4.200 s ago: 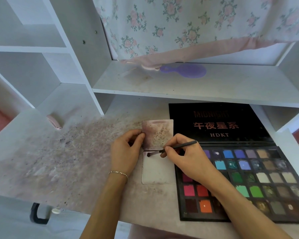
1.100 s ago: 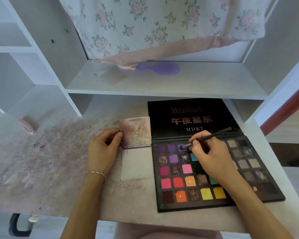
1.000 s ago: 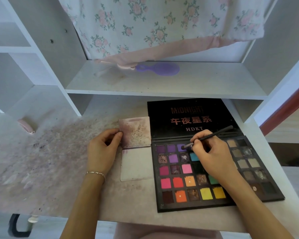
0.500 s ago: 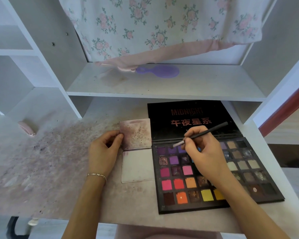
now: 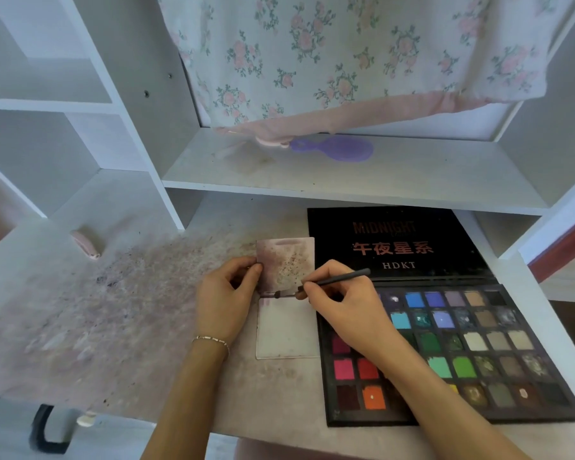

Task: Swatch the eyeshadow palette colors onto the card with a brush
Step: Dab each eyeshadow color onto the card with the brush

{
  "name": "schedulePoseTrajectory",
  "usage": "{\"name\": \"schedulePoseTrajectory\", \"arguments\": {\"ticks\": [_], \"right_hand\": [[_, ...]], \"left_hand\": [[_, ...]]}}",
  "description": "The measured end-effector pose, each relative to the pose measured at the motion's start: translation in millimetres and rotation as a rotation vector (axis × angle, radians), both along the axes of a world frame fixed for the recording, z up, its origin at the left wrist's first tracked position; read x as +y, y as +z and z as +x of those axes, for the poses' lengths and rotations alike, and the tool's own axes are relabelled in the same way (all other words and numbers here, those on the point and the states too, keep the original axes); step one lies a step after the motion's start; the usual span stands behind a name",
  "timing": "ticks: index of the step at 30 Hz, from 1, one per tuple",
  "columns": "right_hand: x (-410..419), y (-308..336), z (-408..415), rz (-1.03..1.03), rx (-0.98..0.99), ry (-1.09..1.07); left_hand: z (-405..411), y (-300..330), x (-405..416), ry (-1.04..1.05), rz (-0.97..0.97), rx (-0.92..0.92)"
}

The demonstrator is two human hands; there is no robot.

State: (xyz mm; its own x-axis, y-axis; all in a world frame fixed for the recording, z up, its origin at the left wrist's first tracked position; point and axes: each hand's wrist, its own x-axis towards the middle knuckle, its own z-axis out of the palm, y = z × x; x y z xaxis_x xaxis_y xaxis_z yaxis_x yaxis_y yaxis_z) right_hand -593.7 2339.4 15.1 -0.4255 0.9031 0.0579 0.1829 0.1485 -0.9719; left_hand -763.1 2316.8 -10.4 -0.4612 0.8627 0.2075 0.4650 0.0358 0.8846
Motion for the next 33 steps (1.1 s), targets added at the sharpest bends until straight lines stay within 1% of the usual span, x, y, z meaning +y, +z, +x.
{"name": "schedulePoseTrajectory", "arguments": {"ticks": [17,24,28,33], "right_hand": [[1.4,-5.5,-3.4,0.045,-0.103,0.013],[1.9,-5.9,-3.8,0.062,-0.112,0.011],[0.9,-6.3,-3.0,0.037,-0.105,0.022],[1.6,-7.0,-3.6,0.065,-0.116,0.013]], "left_hand": [[0.9,1.0,-0.3,0.012,-0.026,-0.033],[0.3,-0.8,0.1,0.018,-0.02,-0.024],[0.8,-0.5,-0.4,0.016,-0.013,-0.027],[0.7,-0.4,-0.3,0.023,-0.016,-0.042]]}}
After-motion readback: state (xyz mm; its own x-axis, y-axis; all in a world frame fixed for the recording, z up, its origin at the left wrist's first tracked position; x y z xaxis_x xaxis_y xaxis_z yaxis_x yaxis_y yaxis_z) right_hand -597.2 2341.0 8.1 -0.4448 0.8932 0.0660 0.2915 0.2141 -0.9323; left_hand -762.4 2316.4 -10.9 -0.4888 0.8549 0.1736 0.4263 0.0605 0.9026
